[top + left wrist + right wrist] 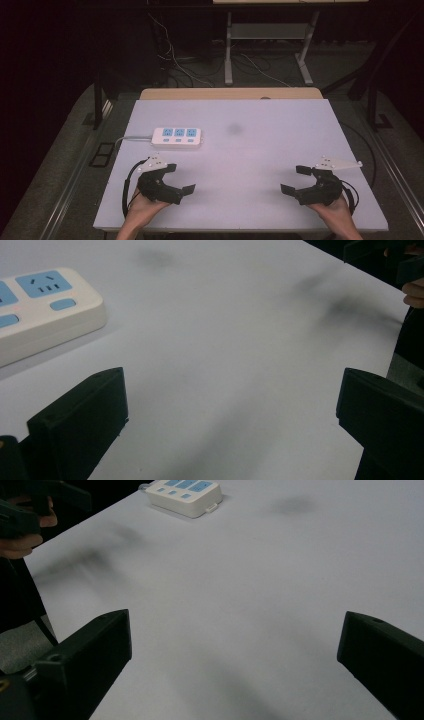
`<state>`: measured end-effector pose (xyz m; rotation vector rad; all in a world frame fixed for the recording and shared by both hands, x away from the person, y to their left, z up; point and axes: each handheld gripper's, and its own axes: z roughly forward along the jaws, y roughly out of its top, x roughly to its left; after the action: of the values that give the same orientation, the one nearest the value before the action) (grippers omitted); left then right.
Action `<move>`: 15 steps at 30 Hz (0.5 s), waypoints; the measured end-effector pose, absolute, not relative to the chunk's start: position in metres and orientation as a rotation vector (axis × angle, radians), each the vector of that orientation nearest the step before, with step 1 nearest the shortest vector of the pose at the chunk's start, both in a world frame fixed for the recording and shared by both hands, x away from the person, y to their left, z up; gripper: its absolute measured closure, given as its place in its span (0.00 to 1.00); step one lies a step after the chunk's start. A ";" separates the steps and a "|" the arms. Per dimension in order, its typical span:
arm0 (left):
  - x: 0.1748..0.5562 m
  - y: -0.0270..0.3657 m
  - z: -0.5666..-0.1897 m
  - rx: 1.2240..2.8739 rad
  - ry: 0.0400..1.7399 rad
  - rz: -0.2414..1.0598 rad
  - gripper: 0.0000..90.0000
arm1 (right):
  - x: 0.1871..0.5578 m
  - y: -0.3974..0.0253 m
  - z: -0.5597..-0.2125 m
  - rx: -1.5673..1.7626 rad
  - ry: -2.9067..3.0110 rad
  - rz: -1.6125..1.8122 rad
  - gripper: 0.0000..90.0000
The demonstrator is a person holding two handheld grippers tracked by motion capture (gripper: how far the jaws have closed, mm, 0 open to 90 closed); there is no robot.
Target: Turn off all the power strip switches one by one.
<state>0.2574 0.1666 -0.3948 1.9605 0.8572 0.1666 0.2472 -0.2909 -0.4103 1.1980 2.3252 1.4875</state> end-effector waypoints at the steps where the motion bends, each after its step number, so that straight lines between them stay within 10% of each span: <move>1: 0.259 0.166 -0.393 1.964 0.856 0.162 0.00 | 0.247 -0.291 -0.410 1.198 2.325 1.488 0.01; 15: 0.280 0.169 -0.366 2.010 0.851 0.179 0.00 | 0.247 -0.291 -0.411 1.200 2.324 1.481 0.01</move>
<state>0.2796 0.1687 -0.3660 2.0095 0.8506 0.1793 0.2469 -0.2909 -0.4109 1.1999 2.3240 1.4811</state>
